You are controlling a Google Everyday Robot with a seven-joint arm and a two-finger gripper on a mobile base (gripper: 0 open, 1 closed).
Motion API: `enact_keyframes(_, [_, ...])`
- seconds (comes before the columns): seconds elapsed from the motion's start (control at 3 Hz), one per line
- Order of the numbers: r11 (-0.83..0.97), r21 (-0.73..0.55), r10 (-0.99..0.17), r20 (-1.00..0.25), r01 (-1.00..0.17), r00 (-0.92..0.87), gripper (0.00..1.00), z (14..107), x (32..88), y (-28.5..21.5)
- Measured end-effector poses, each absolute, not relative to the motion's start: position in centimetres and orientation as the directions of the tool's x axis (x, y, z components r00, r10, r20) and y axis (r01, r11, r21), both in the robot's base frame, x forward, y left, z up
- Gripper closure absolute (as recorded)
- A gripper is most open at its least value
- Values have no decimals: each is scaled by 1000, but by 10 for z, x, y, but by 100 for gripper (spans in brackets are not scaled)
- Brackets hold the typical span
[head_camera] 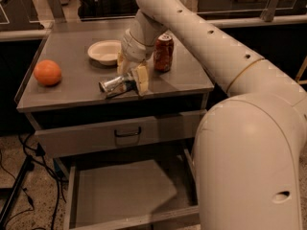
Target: Place redbull can into middle drawer
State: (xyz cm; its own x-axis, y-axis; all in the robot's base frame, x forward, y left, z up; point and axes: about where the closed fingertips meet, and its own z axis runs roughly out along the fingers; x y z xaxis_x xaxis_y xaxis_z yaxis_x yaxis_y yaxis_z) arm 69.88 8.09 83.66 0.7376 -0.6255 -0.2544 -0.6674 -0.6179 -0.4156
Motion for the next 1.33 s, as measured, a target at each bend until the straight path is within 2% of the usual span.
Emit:
enact_keyframes(0.33, [-618,-416,-626,-254,-667,738,100,837,699,81])
enact_keyframes(1.0, [-618,-416,-626,-254,-667,738,100,838,697,81])
enact_keyframes(1.33, [-590,-418,-654,-255,-691,712,100,868,695,83])
